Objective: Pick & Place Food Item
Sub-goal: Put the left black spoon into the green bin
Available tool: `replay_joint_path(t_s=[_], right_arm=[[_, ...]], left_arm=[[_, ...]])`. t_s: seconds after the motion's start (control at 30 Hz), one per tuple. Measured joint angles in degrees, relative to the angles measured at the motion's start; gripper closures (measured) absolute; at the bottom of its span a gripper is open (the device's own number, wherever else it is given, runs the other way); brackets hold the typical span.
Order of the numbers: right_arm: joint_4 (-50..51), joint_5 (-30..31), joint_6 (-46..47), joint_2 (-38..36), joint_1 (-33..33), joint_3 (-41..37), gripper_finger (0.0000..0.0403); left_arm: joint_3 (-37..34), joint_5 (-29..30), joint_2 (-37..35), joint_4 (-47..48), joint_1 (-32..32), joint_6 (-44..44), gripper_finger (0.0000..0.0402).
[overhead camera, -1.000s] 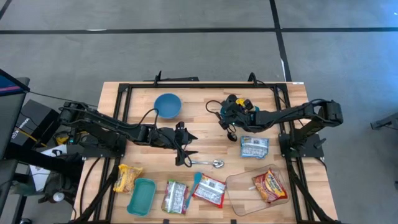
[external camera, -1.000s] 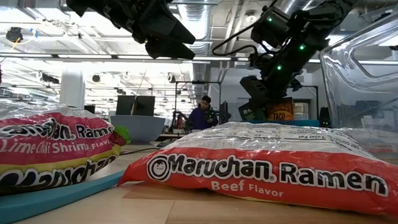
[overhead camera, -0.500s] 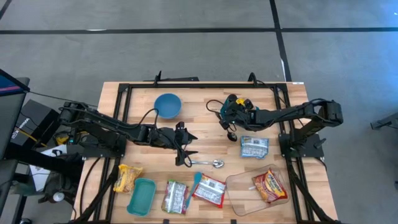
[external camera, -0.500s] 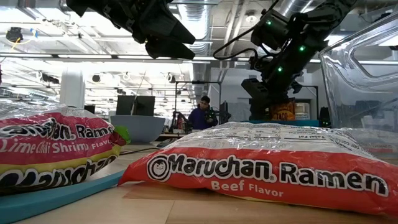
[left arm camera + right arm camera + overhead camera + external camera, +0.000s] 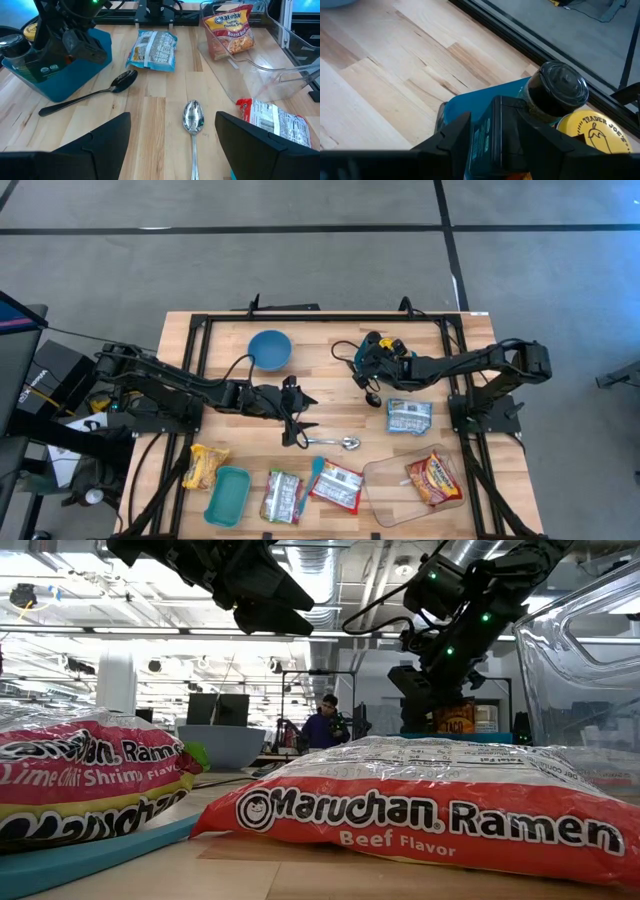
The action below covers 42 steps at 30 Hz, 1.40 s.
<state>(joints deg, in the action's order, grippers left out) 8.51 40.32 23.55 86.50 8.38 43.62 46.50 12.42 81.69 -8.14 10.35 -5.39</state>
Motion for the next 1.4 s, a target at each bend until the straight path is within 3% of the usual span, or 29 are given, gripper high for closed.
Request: replay_joint_path(t_s=[0.57,1.0,1.4], right_arm=[[-1.1,0.0,-1.7,-1.8,0.0,0.1,0.0246],[-1.1,0.0,-5.9,-11.4,-2.4,0.1,0.0253],[-0.8,0.0,-6.2,-19.1,-9.4,0.1,0.0253]], left_arm=[[0.0,0.0,0.0,0.0,0.0,0.0,0.0116],[0.0,0.0,0.0,-0.1,0.0,0.0,0.0116],[0.0,0.0,0.0,0.0,0.0,0.0,0.0116]])
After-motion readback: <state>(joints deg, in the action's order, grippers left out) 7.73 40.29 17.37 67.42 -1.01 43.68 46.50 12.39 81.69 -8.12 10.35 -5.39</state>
